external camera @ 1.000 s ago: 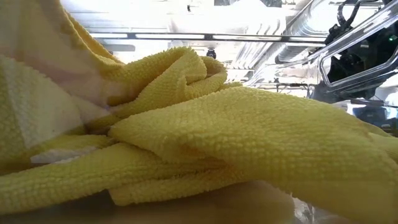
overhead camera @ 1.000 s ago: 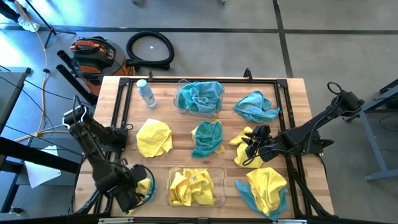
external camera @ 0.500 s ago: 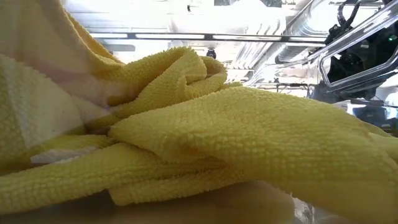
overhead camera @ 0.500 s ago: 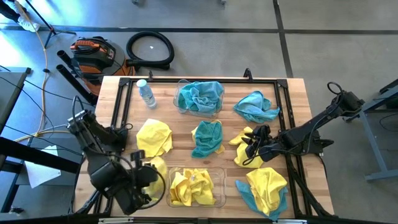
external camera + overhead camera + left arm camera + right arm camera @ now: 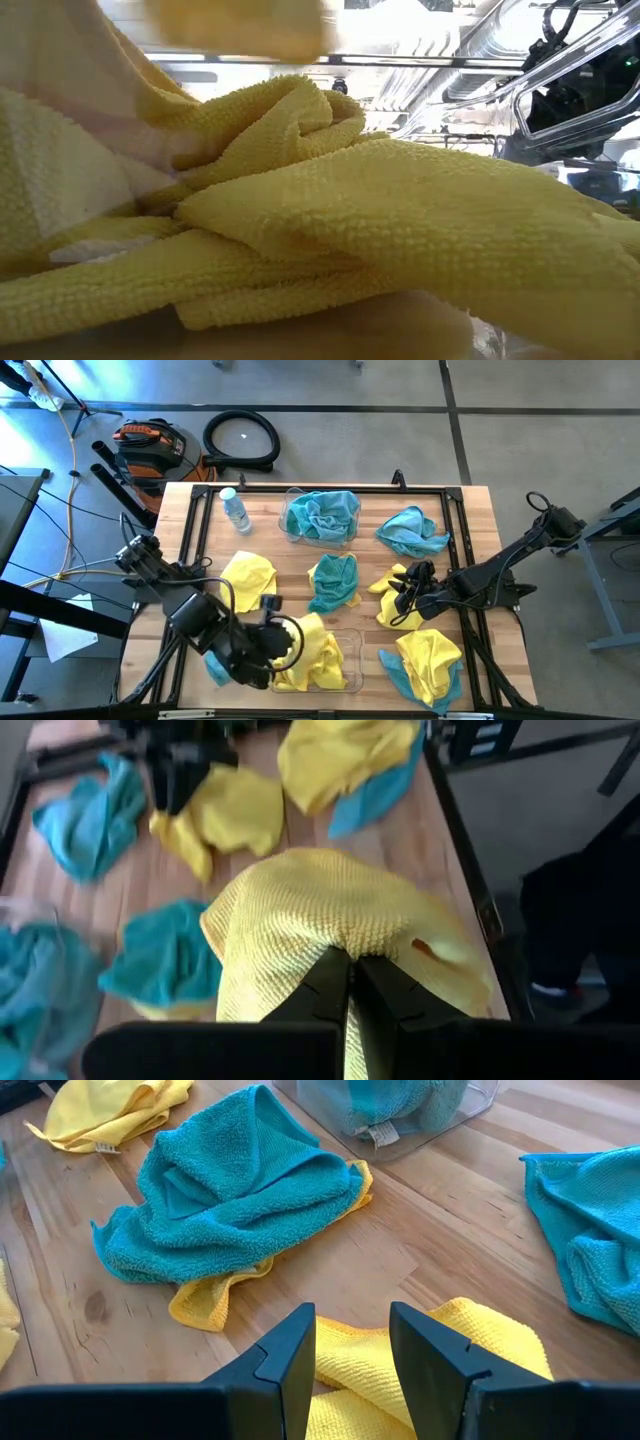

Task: Sort microfiber towel by color & place in baskets
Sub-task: Put the yellow towel into the bottom transparent bin

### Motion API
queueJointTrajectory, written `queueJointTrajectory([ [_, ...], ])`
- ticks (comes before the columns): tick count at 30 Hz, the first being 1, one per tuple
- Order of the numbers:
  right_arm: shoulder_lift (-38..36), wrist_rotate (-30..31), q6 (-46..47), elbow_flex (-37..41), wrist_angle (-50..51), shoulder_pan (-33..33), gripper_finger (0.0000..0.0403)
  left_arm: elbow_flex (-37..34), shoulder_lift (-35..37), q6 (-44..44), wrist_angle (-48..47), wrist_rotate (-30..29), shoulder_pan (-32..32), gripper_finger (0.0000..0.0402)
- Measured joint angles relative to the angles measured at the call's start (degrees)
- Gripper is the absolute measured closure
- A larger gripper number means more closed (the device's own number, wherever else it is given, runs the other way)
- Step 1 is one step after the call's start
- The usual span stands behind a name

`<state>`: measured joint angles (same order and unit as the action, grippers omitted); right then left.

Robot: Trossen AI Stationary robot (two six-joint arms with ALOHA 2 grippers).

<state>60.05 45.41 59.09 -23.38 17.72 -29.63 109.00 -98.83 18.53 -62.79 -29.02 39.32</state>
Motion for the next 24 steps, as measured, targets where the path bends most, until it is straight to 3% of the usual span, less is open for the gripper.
queueJointTrajectory([
  [5, 0.0, -0.02, -0.02, 0.0, 0.0, 0.0, 0.0277, -0.25, -1.8, -5.38, 6.98, 0.35, -2.77, 0.0401],
  [11, 0.0, -0.03, -0.02, 0.0, 0.0, 0.0, 0.0277, -0.25, -7.56, -8.67, 12.75, 4.79, -5.98, 0.0401],
  [19, 0.0, -0.04, -0.14, 0.0, 0.0, 0.01, 0.0277, -0.3, -16.94, -8.06, 13.9, 6.65, -9.19, 0.0401],
  [24, 0.0, -0.07, -0.26, 0.0, 0.02, 0.02, 0.0277, -0.32, -22.0, -7.67, 13.64, 12.22, -11.0, 0.0401],
])
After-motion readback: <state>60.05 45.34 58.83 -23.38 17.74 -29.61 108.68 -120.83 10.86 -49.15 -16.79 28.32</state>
